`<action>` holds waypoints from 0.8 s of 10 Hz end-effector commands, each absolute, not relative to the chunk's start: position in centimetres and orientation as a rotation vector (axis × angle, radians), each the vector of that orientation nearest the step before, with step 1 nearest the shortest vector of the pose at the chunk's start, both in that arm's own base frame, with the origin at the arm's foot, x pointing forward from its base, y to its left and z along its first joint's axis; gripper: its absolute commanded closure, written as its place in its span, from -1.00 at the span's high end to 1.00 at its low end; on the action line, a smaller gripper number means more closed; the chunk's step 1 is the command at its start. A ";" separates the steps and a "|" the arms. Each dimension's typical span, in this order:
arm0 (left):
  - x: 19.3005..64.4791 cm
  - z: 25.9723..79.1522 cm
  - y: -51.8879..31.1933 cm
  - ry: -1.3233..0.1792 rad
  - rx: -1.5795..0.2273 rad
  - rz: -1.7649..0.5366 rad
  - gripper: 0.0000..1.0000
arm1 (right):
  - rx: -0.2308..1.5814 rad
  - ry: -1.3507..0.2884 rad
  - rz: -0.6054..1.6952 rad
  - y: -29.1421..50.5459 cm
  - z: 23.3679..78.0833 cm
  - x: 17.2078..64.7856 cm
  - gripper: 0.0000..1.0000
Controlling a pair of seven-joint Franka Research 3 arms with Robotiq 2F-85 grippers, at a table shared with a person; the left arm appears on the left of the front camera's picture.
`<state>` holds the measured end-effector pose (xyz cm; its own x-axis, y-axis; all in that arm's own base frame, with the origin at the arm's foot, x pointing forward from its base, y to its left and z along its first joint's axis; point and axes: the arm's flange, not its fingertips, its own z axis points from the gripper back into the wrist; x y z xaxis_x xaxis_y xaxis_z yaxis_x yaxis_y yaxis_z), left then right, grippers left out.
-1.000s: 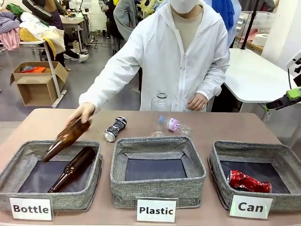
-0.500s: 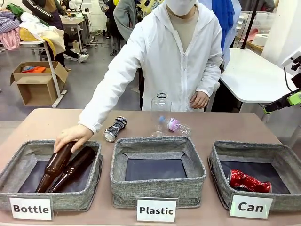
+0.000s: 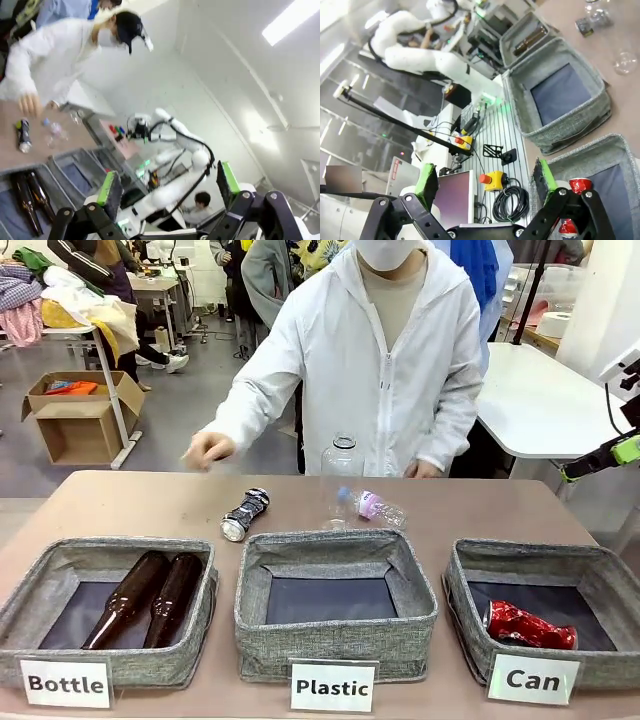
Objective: Sort the can waste into the basket.
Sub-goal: Pick up the can waste from the table and place it in the right Fabric basket.
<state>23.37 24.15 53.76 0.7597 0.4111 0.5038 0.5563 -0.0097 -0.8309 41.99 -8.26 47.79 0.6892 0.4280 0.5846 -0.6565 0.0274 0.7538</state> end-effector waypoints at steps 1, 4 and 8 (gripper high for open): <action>23.5 52.1 18.8 -0.601 -1.554 -0.292 1.00 | 1.286 -0.221 0.865 -8.6 48.0 41.9 1.00; 25.1 47.0 11.9 -0.310 -1.378 -0.370 1.00 | 1.286 -0.221 0.865 -8.6 48.0 41.9 1.00; 25.5 46.2 11.0 -0.276 -1.381 -0.346 1.00 | 1.286 -0.221 0.865 -8.6 48.0 41.9 1.00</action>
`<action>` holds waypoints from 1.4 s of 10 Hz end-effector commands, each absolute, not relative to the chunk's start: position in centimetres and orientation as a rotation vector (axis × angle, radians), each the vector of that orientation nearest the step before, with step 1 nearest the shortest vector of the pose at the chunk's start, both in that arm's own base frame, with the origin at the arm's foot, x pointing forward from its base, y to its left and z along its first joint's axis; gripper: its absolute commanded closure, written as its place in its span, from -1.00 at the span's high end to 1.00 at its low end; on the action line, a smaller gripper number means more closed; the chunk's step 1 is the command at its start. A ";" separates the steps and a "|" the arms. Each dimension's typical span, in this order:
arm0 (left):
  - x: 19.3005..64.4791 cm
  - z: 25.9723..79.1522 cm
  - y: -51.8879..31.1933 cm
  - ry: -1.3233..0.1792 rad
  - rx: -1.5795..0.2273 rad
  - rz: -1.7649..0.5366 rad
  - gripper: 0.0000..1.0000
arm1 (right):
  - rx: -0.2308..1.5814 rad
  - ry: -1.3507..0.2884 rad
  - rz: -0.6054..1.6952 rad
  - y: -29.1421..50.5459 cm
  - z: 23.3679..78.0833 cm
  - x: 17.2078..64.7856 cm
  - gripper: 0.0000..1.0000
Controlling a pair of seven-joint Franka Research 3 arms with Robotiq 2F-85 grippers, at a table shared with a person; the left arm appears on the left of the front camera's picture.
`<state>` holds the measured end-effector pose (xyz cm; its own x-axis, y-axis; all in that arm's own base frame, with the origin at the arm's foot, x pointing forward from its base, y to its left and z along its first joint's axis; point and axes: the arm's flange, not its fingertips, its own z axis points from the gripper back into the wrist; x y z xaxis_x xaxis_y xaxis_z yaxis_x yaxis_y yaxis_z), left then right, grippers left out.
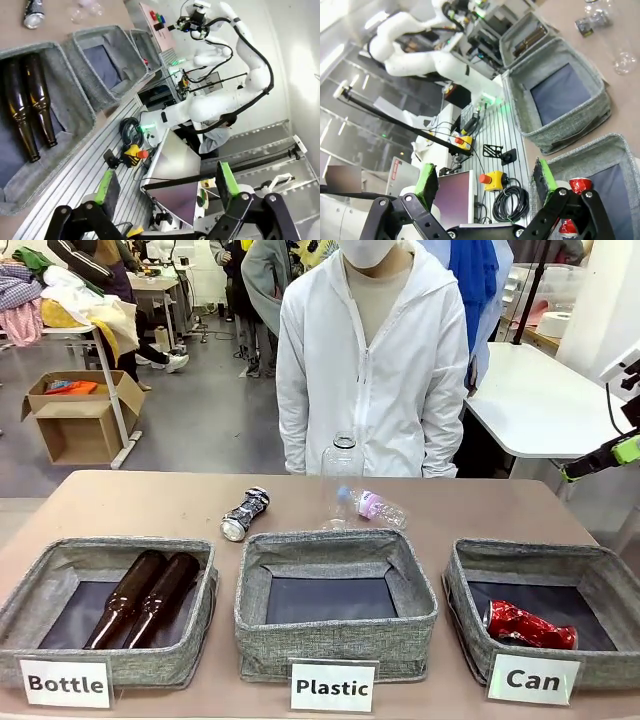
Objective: Sort the can waste into the basket.
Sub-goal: Pick up the can waste from the table and place it in the right Fabric basket.
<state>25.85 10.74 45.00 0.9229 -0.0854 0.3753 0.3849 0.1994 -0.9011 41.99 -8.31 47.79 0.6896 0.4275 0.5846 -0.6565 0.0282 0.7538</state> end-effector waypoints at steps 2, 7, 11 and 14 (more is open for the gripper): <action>25.5 46.2 11.0 -0.276 -1.381 -0.346 1.00 | 1.286 -0.221 0.865 -8.6 48.0 41.9 1.00; 25.5 46.2 11.0 -0.276 -1.381 -0.346 1.00 | 1.286 -0.221 0.865 -8.6 48.0 41.9 1.00; 34.4 50.6 1.3 -0.039 -0.969 -0.516 1.00 | 1.286 -0.221 0.865 -8.6 48.0 41.9 1.00; 41.0 50.7 -10.6 -0.091 -0.605 -0.313 1.00 | 1.286 -0.221 0.865 -8.6 48.0 41.9 1.00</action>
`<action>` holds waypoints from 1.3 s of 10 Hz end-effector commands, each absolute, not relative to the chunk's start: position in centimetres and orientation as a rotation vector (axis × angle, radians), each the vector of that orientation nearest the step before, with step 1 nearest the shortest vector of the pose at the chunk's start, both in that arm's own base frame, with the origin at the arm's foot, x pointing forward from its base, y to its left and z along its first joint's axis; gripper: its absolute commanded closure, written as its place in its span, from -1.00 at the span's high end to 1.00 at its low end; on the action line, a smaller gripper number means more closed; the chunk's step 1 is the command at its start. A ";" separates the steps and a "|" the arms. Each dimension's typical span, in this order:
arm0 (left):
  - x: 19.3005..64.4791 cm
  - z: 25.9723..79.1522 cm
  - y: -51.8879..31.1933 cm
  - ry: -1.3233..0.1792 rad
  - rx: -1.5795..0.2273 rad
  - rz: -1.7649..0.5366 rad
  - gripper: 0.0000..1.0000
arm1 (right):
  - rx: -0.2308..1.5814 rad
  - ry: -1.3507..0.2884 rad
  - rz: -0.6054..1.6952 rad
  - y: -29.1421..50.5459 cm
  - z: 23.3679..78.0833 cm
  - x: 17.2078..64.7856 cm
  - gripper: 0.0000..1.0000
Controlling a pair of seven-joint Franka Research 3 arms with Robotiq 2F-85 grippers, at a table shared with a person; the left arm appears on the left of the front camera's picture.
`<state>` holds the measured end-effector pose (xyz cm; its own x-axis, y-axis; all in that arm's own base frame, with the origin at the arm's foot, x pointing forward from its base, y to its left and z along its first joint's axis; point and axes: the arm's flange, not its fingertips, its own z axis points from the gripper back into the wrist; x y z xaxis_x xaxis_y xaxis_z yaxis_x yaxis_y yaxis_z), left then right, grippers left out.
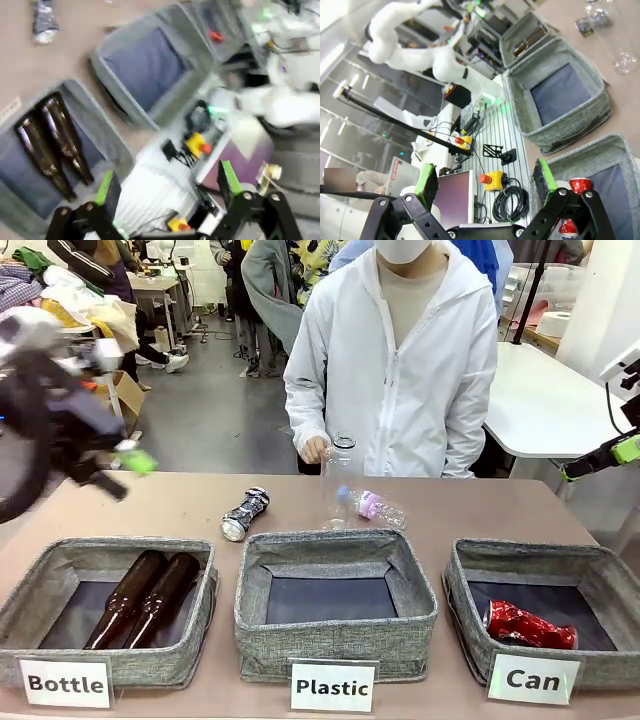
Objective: Sort the can waste into the basket.
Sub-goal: Pick up the can waste from the table and place it in the right Fabric basket.
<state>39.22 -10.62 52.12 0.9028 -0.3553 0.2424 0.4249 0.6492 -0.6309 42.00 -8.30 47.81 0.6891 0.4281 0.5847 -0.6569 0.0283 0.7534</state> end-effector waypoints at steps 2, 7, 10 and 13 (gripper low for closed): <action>42.6 49.6 -15.4 -0.261 -0.432 -0.189 1.00 | 1.286 -0.221 0.865 -8.6 48.0 41.9 1.00; 38.8 53.0 -6.5 -0.319 -0.756 -0.217 1.00 | 1.286 -0.221 0.865 -8.6 48.0 41.9 1.00; 32.4 50.1 6.9 -0.399 -0.915 -0.031 1.00 | 1.286 -0.221 0.865 -8.6 48.0 41.9 1.00; 30.4 47.0 11.7 -0.442 -1.004 0.101 1.00 | 1.286 -0.221 0.865 -8.6 48.0 41.9 1.00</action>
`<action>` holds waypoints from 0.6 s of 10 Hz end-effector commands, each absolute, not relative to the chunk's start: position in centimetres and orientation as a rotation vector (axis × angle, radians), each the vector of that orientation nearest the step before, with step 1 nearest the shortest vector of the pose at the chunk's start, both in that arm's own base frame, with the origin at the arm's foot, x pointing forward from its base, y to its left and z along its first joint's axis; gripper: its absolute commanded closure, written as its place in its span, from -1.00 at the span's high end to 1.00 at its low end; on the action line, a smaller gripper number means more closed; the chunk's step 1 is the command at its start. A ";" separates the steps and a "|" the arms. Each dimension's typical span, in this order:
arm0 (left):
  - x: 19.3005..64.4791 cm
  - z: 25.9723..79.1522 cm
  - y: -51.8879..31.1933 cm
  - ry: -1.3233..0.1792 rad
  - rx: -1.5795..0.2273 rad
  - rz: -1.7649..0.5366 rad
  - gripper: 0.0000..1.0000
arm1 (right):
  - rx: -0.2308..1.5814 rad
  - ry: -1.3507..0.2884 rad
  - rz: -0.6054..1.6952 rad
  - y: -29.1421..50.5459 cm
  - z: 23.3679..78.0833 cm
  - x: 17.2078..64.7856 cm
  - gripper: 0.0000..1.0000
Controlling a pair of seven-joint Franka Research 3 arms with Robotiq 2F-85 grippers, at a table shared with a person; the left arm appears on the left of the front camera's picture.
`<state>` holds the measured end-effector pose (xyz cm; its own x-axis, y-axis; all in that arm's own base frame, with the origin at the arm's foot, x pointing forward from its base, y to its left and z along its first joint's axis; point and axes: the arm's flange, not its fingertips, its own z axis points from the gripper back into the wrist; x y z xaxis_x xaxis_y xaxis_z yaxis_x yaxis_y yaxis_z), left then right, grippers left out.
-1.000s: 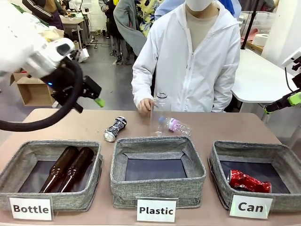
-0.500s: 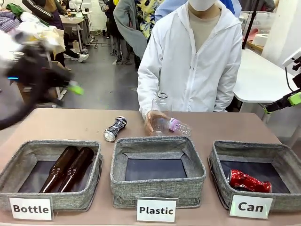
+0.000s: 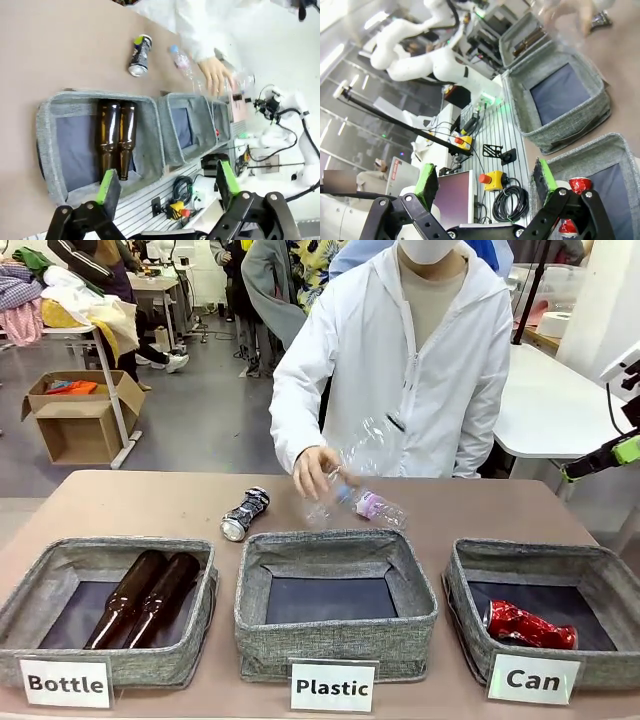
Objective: Sort the can waste into the basket.
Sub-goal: Pick up the can waste from the table and place it in the right Fabric basket.
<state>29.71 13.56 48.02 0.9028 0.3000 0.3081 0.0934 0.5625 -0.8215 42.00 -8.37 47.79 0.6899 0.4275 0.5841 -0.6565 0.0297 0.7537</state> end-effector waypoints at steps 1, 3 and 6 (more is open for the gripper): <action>30.9 47.4 10.7 -0.436 -0.992 0.065 1.00 | 1.286 -0.221 0.865 -8.6 48.0 41.9 1.00; 33.0 49.7 6.6 -0.397 -0.913 -0.054 1.00 | 1.286 -0.221 0.865 -8.6 48.0 41.9 1.00; 35.9 50.5 -3.4 -0.264 -0.740 -0.291 1.00 | 1.286 -0.221 0.865 -8.6 48.0 41.9 1.00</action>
<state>34.50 -2.72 50.65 0.9340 -0.1074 0.3408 0.3228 0.6628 -0.6757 42.00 -8.35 47.80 0.6895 0.4280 0.5842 -0.6568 0.0296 0.7535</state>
